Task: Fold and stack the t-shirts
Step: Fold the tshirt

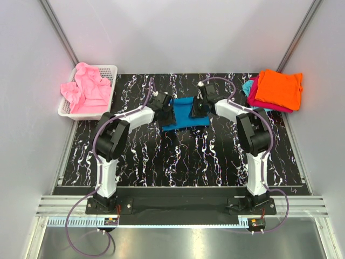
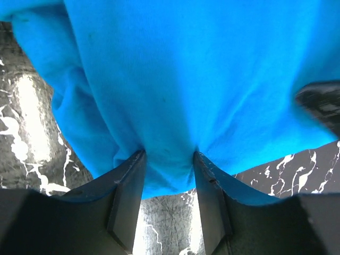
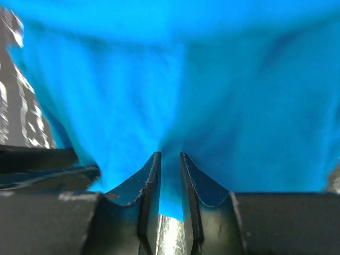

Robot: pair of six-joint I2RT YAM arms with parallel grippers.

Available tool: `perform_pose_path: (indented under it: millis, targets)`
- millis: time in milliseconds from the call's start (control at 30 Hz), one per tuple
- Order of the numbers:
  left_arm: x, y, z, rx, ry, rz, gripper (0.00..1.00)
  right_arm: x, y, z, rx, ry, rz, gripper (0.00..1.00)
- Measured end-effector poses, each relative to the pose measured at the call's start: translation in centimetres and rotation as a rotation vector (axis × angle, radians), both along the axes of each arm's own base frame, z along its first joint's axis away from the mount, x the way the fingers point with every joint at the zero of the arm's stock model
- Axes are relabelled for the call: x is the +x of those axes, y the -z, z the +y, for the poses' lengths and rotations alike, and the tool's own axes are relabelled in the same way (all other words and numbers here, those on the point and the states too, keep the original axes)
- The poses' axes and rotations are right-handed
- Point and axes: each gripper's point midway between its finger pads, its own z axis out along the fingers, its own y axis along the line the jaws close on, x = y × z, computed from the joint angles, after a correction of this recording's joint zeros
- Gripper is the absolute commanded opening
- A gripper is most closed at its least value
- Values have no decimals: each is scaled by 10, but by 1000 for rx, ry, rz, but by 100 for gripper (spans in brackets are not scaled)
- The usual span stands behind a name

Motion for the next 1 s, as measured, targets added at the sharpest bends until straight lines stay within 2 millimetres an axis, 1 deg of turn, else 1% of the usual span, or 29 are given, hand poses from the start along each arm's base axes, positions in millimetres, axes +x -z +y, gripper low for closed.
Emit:
perform_pose_path:
  millis: [133,233,367,600,667,733,833,1000]
  targets:
    - [-9,0,6,29,-8,-4,46,-22,18,8,-17,-27,48,26]
    - [-21,0,17,67,-21,1,46,-38,18,14,-7,-34,57,24]
    - [-44,2,34,115,-47,12,46,-76,21,20,14,-20,109,23]
    - [-96,6,59,168,-84,50,45,-145,23,31,21,-12,172,22]
    - [-108,7,67,172,-98,62,45,-156,23,28,17,3,181,21]
    - [-119,8,74,175,-114,70,45,-161,22,19,0,30,181,21]
    - [-131,11,85,190,-134,85,44,-169,24,0,-52,83,189,21]
    - [-146,11,95,214,-146,95,44,-180,16,-30,-141,149,178,21]
